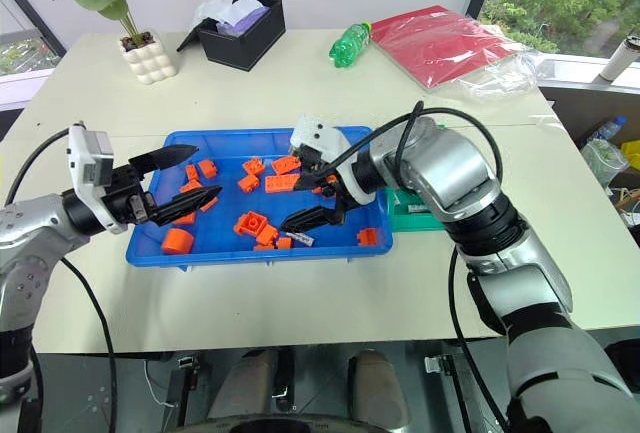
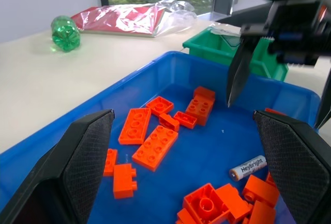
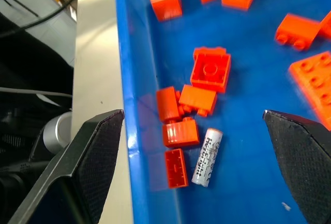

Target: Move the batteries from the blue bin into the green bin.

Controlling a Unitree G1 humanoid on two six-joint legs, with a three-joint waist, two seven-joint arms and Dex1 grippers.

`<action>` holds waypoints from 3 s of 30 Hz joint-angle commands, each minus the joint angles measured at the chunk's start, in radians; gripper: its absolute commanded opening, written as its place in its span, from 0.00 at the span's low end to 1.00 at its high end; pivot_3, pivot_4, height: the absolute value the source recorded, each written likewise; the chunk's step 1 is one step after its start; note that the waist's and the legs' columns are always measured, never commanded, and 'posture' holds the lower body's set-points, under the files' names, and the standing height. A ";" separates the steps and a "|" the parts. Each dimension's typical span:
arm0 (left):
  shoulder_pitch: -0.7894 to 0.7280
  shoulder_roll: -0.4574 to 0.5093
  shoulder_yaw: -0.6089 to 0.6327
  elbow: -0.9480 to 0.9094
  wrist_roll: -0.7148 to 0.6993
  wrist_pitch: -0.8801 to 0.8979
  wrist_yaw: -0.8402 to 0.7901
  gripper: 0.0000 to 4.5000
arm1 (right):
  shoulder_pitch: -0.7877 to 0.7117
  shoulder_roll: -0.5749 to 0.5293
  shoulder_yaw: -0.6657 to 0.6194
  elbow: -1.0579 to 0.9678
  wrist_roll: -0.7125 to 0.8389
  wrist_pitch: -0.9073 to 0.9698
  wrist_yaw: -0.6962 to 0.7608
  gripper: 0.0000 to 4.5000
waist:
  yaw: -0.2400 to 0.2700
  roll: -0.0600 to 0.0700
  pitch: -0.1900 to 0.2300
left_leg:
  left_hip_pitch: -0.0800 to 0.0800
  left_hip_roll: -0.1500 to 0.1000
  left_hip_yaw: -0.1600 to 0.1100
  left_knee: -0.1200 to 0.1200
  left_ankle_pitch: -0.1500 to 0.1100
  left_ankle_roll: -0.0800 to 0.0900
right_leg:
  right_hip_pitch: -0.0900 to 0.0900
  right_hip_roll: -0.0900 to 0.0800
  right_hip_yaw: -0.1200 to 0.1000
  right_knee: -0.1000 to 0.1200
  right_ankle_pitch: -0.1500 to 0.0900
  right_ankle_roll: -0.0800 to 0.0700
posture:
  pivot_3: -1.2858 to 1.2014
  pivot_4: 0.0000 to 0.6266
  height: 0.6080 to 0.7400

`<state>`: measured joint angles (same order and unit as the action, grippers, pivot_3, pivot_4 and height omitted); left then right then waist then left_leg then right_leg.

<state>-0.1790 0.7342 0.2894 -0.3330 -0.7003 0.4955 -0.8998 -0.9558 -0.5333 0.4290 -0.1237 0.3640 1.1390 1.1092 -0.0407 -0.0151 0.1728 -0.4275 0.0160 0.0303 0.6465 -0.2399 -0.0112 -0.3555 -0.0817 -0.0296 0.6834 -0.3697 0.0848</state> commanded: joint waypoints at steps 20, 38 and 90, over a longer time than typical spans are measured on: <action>0.028 -0.013 0.030 -0.058 -0.037 -0.011 0.064 1.00 | 0.087 -0.005 0.105 0.065 -0.147 -0.275 0.003 0.99 | 0.001 0.000 0.000 | 0.000 0.000 0.000 0.000 0.000 0.000 | 0.000 0.000 0.000 0.000 0.000 0.000 | 0.52 0.24 1.00; 0.041 -0.036 0.045 -0.069 -0.036 -0.021 0.108 1.00 | 0.088 0.025 0.185 0.152 -0.285 -0.485 0.045 0.99 | 0.001 0.000 0.000 | 0.000 0.000 0.000 0.000 0.000 0.000 | 0.000 0.000 0.000 0.000 0.000 0.000 | 0.52 0.24 1.00; 0.030 -0.058 0.056 -0.058 -0.024 -0.043 0.144 1.00 | 0.006 0.115 0.112 0.507 -0.505 -0.876 0.012 0.98 | -0.001 -0.001 0.000 | 0.001 0.000 0.000 0.001 0.001 -0.002 | 0.001 0.001 0.000 0.000 0.000 0.000 | 0.52 0.24 1.00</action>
<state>-0.1509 0.6722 0.3282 -0.3626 -0.7257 0.4675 -0.7593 -0.9228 -0.4297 0.5470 0.3568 -0.1293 0.2884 1.1130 -0.0422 -0.0157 0.1725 -0.4264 0.0162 0.0303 0.6471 -0.2389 -0.0128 -0.3546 -0.0810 -0.0299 0.6837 -0.3697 0.0849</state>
